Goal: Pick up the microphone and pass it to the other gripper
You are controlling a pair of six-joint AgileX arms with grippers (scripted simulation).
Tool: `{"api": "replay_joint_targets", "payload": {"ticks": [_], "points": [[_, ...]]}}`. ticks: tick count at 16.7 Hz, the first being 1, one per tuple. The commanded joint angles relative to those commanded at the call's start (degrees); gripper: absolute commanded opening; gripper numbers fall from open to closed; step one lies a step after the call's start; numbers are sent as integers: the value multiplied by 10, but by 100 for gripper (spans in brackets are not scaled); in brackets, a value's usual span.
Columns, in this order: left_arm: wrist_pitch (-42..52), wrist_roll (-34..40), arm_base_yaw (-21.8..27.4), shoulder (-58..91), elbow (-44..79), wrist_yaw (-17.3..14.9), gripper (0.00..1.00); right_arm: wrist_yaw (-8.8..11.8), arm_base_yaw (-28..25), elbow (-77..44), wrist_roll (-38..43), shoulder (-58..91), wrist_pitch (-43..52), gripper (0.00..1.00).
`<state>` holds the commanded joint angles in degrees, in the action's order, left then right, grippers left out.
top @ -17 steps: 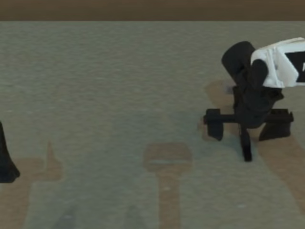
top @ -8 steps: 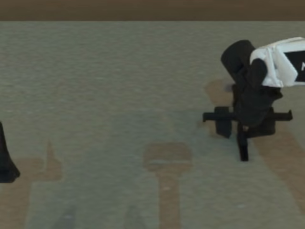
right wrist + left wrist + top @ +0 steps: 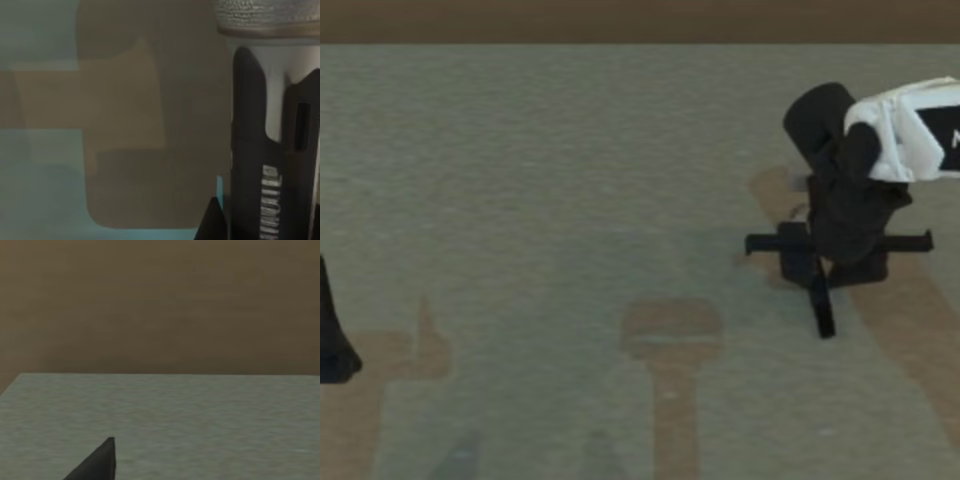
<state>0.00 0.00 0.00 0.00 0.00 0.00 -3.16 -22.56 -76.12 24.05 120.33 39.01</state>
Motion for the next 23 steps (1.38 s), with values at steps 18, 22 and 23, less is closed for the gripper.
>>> {"api": "replay_joint_targets", "payload": {"ticks": [18,22,23], "points": [[0,0,0,0,0,0,100,192,1,187,-172,-138,-688,0],[0,0,0,0,0,0,100,235,3,230,-215,-189,-827,0],[0,0,0,0,0,0,100,242,4,237,-222,-199,-846,0]]}}
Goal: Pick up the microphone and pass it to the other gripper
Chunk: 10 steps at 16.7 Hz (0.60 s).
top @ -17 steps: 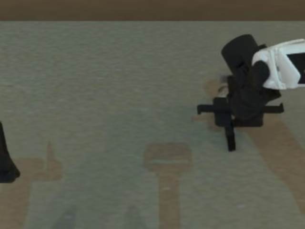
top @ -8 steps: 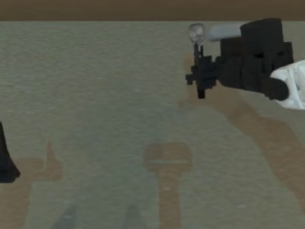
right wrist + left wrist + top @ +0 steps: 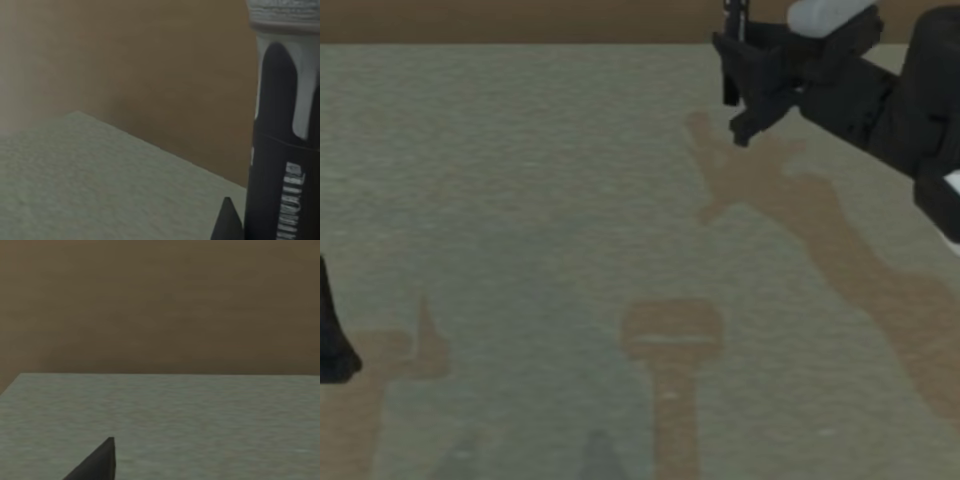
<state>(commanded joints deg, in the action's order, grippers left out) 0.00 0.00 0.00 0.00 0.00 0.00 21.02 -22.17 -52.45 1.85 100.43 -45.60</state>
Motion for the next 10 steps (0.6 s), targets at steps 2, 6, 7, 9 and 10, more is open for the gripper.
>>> {"api": "replay_joint_targets", "payload": {"ticks": [2,6,7,9,10], "points": [[0,0,0,0,0,0,100,7,1,7,-8,-12,-21,0],[0,0,0,0,0,0,100,8,1,8,-9,-13,-22,0],[0,0,0,0,0,0,100,7,-2,5,-7,-11,-21,0],[0,0,0,0,0,0,100,-1,-10,8,-7,-18,-20,0],[0,0,0,0,0,0,100,-12,-21,13,-7,-27,-19,0]]}}
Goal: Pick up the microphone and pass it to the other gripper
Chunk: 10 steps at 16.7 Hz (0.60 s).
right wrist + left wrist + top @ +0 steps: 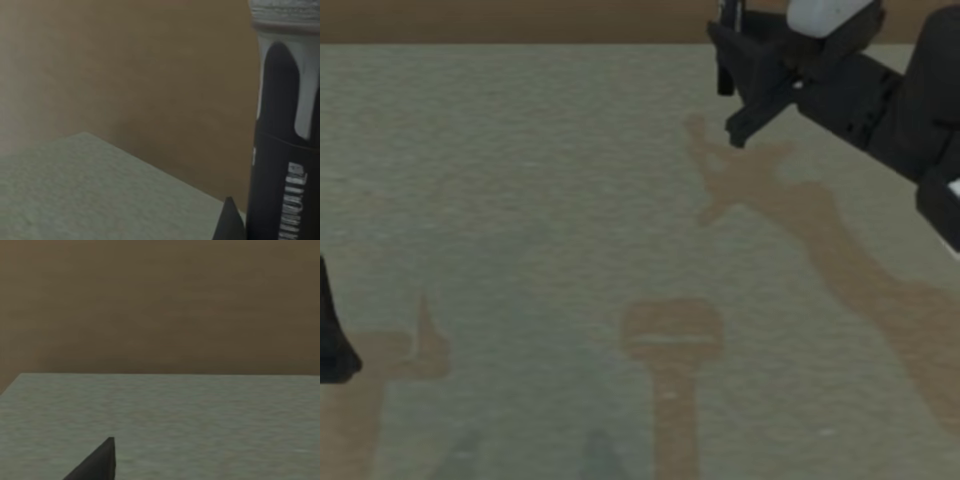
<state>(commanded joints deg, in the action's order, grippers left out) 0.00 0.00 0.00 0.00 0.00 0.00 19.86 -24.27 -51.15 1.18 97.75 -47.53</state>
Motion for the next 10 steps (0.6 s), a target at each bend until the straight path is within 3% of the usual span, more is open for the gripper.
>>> {"api": "replay_joint_targets", "payload": {"ticks": [6,8,10], "points": [[0,0,0,0,0,0,100,-97,-102,42,3,-82,10,0],[0,0,0,0,0,0,100,-111,-117,48,3,-95,11,0],[0,0,0,0,0,0,100,-111,-117,48,3,-96,11,0]]}}
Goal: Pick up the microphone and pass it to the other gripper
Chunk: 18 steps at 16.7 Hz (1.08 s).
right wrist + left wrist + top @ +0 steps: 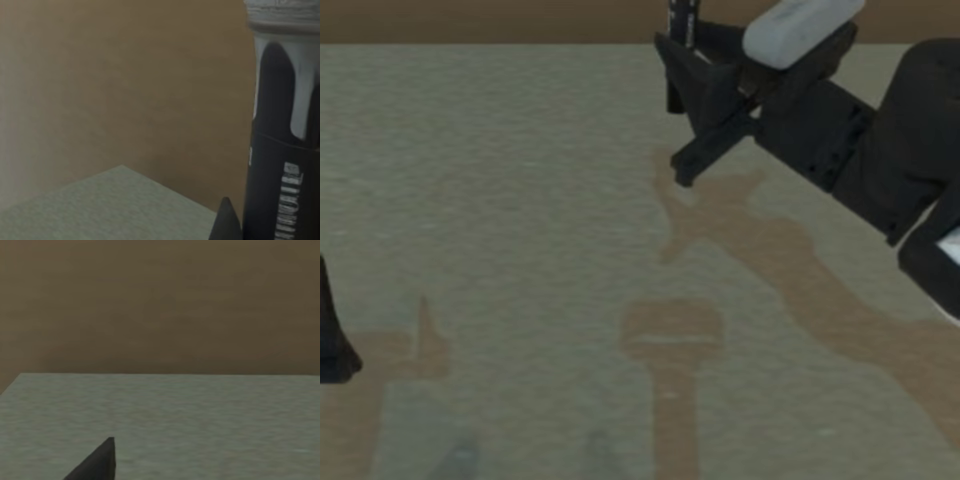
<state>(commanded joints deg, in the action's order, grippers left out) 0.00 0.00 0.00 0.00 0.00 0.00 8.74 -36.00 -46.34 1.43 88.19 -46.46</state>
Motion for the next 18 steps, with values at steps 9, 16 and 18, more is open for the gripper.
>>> {"api": "replay_joint_targets", "payload": {"ticks": [9,16,18], "points": [[-4,0,3,7,6,-6,100,0,0,0,0,0,0,0],[-89,-10,65,219,145,-128,100,0,0,0,0,0,0,0],[-121,-14,90,319,199,-177,100,0,0,0,0,0,0,0]]}}
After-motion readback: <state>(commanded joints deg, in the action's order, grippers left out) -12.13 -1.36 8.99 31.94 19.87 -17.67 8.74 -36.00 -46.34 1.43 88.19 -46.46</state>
